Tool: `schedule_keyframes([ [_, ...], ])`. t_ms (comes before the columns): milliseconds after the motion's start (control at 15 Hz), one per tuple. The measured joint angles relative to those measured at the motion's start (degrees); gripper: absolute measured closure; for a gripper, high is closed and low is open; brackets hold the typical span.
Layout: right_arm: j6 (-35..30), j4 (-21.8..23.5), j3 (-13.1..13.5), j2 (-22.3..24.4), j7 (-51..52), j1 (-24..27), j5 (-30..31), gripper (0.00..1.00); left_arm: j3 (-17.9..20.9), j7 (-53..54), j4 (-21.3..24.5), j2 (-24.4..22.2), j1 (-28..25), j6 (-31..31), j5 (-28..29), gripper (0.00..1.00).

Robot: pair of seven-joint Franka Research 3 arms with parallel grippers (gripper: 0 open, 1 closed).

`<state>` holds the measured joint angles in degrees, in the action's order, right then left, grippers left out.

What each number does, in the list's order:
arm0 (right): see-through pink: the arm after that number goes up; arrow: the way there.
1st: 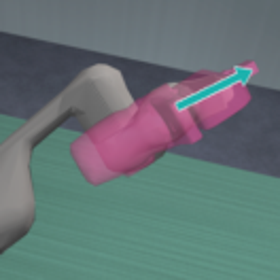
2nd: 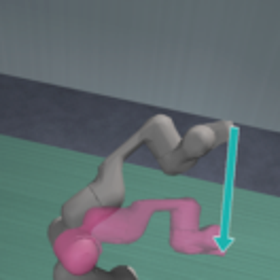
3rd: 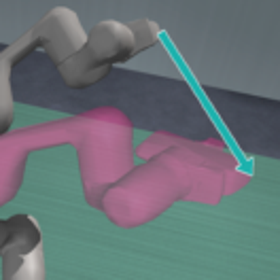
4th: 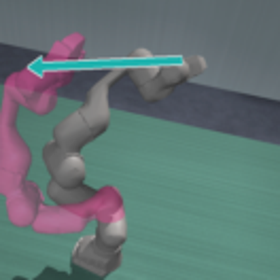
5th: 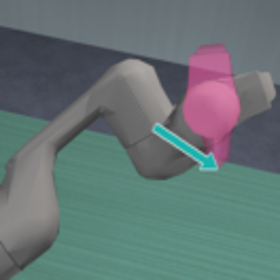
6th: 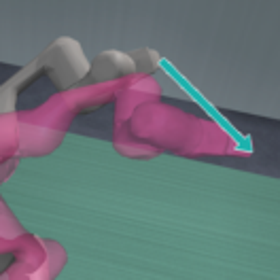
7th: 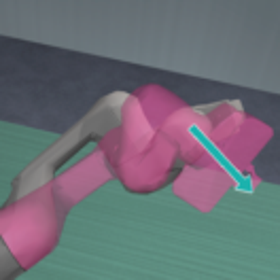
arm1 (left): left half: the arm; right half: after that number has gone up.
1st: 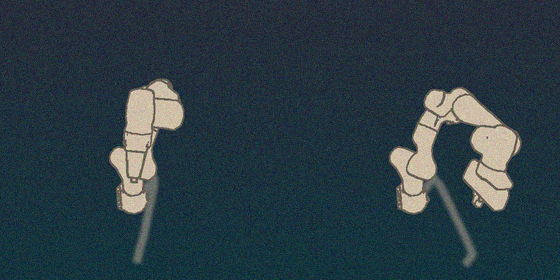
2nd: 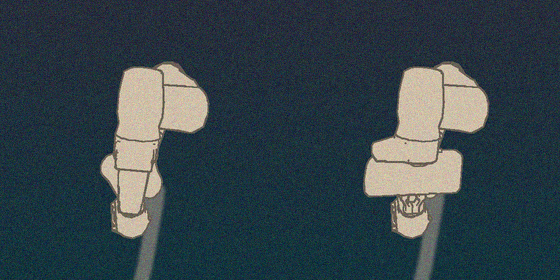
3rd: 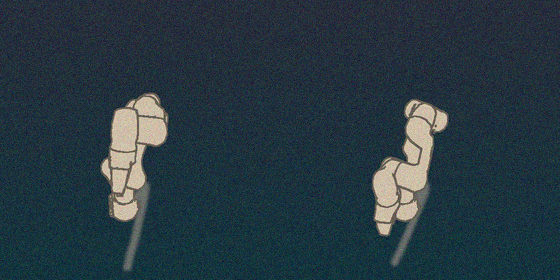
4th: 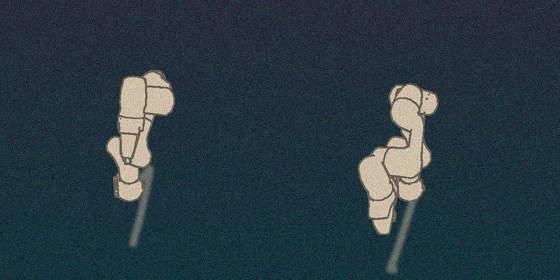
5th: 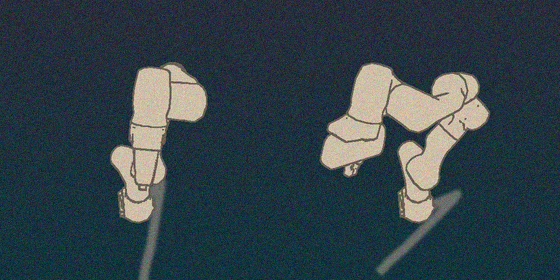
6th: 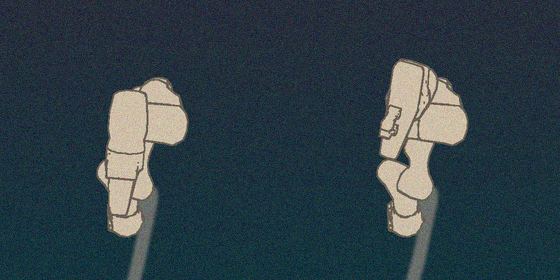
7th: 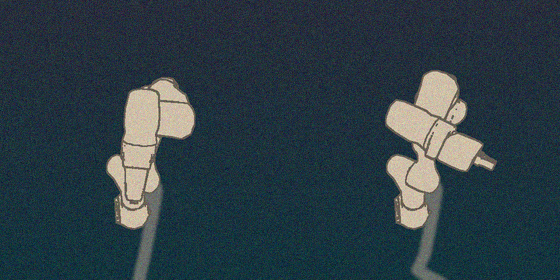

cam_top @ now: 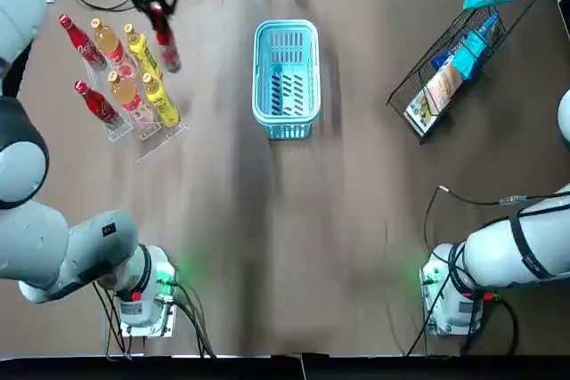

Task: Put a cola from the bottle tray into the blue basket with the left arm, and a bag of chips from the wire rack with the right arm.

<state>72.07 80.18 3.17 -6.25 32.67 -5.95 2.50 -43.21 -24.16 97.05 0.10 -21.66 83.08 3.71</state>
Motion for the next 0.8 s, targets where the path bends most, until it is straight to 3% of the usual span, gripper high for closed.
schedule_keyframes([
  [133,0.0,0.0,-0.1,0.0,-5.0,-0.1,-3.8,0.99,-1.9,-4.6,-1.1,3.1,2.3,0.0,-0.1,0.67],
  [400,0.9,0.0,-0.3,0.0,-15.5,-2.3,-10.4,0.99,-2.0,-14.1,-4.5,7.9,8.0,0.4,-3.4,0.67],
  [533,5.0,0.0,-0.4,0.0,-23.4,-5.1,-13.0,0.99,-1.9,-22.6,-5.3,10.3,13.8,4.6,-3.6,0.67],
  [800,6.5,0.1,-0.5,-0.1,-29.0,-8.8,-14.5,0.99,-1.8,-28.6,-5.3,14.6,20.2,11.3,-3.6,0.67],
])
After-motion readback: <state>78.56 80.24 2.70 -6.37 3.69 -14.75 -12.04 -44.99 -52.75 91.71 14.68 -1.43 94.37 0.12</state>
